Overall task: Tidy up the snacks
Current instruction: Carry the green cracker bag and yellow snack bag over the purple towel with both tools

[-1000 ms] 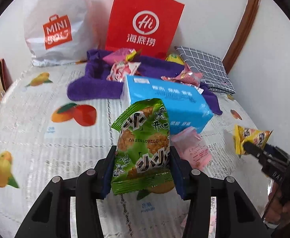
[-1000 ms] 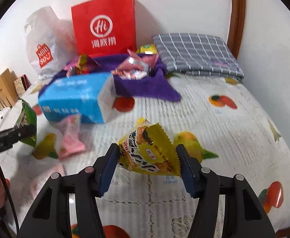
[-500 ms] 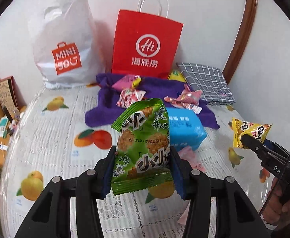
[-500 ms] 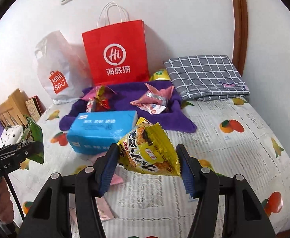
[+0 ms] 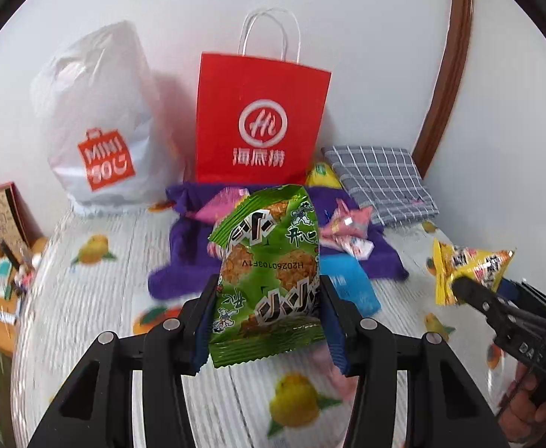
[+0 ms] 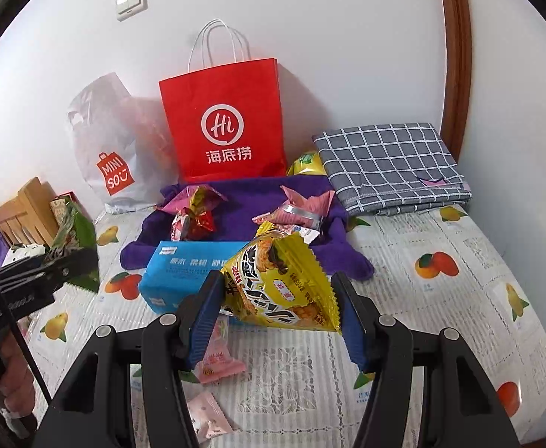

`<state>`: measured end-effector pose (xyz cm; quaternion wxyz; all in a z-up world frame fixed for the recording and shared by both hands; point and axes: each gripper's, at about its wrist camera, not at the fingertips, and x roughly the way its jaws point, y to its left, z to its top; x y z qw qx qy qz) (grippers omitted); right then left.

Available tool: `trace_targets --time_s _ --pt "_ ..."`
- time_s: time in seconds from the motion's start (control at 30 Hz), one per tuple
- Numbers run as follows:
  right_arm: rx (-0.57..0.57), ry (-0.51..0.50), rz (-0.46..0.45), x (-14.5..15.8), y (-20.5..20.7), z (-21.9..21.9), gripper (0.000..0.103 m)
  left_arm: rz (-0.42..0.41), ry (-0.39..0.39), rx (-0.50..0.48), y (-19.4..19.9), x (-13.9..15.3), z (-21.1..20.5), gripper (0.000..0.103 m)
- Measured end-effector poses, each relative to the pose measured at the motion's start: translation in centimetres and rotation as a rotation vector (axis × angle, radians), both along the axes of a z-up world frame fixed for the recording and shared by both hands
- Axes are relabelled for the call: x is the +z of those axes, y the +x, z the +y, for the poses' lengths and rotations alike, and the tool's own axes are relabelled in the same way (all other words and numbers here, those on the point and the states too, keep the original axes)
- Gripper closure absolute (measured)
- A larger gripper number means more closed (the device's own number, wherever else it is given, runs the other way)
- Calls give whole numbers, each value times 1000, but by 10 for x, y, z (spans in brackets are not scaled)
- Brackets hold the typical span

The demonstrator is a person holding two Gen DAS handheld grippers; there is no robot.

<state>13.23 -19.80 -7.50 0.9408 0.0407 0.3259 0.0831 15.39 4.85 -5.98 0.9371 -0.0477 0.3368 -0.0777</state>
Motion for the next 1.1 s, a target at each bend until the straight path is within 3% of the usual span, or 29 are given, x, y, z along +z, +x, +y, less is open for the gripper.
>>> trace_targets --time_s 0.2,0.43,0.77,0.97,1.1 --pt "-5 19 9 0 20 0 45 -8 -12 20 33 1 3 55" --pt "15 26 5 -1 56 10 45 -28 53 42 59 -12 5 55" --pt "80 30 -46 5 108 38 45 -2 -47 62 68 -32 28 55" --pt "104 38 -63 10 139 48 45 22 -17 104 75 -44 31 55" --pt "77 51 -88 -3 146 43 45 21 -27 131 77 -49 37 55"
